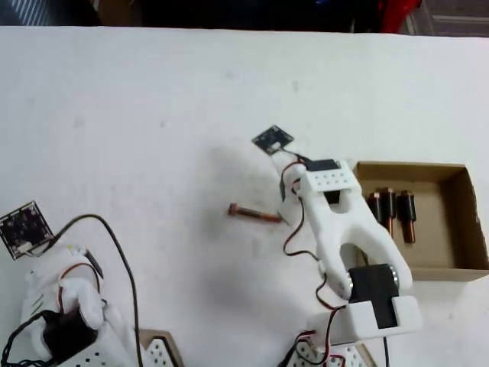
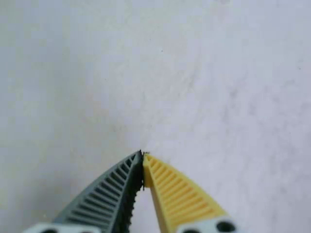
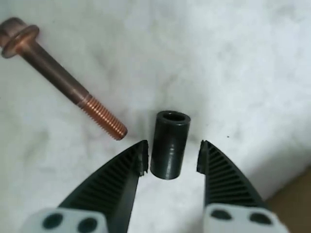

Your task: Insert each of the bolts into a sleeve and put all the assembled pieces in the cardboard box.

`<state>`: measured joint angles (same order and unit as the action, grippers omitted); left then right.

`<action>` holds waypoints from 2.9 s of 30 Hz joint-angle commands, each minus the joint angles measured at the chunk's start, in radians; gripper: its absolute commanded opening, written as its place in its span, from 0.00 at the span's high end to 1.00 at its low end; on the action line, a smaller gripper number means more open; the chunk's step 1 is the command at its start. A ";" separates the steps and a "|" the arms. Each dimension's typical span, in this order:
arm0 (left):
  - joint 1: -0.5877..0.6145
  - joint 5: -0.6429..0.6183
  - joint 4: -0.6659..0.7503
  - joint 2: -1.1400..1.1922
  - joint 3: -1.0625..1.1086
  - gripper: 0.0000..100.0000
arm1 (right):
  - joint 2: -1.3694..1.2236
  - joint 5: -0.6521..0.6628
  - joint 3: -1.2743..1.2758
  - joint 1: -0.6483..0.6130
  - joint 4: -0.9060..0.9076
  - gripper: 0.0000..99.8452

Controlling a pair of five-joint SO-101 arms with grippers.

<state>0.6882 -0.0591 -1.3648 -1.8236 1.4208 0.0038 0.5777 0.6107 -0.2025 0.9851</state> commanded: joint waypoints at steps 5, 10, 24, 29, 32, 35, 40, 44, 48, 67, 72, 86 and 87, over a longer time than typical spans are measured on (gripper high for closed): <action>0.004 -0.011 0.026 -0.004 -0.002 0.98 | -0.038 0.005 -0.100 0.004 0.008 0.87; 0.004 -0.011 0.026 -0.004 -0.002 0.98 | -0.157 0.005 -0.163 0.004 0.008 0.87; 0.002 -0.012 0.026 -0.004 -0.002 0.98 | -0.225 0.003 -0.180 0.012 0.008 0.87; 0.002 -0.012 0.026 -0.004 -0.002 0.98 | -0.216 0.003 -0.181 0.008 0.047 0.87; 0.002 -0.012 0.026 -0.004 -0.002 0.98 | -0.193 0.003 -0.181 0.005 0.076 0.87; 0.002 -0.012 0.026 -0.004 -0.002 0.98 | -0.166 0.003 -0.181 0.008 0.077 0.89; 0.002 -0.012 0.026 -0.004 -0.002 0.98 | -0.150 0.003 -0.181 0.008 0.077 0.98; 0.002 -0.012 0.026 -0.004 0.000 0.98 | -0.156 0.003 -0.180 0.005 0.077 0.97; 0.002 -0.012 0.026 -0.004 0.000 0.98 | -0.133 0.003 -0.189 0.010 0.079 0.98; -0.093 -0.011 0.026 -0.004 0.000 0.98 | 0.570 0.000 -0.141 0.012 0.363 0.98; -0.229 -0.011 0.032 -0.004 0.000 0.98 | 0.730 0.000 0.005 0.012 0.361 0.98; -0.424 0.106 0.161 -0.001 -0.006 0.97 | 1.155 0.000 0.445 0.013 0.176 0.98; -0.430 0.097 0.158 -0.001 -0.008 0.97 | 1.175 -0.002 0.474 0.013 0.162 0.98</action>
<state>0.2816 0.0652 -1.2405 -1.8251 1.4208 1.0886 0.5777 1.0096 -0.1995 1.2152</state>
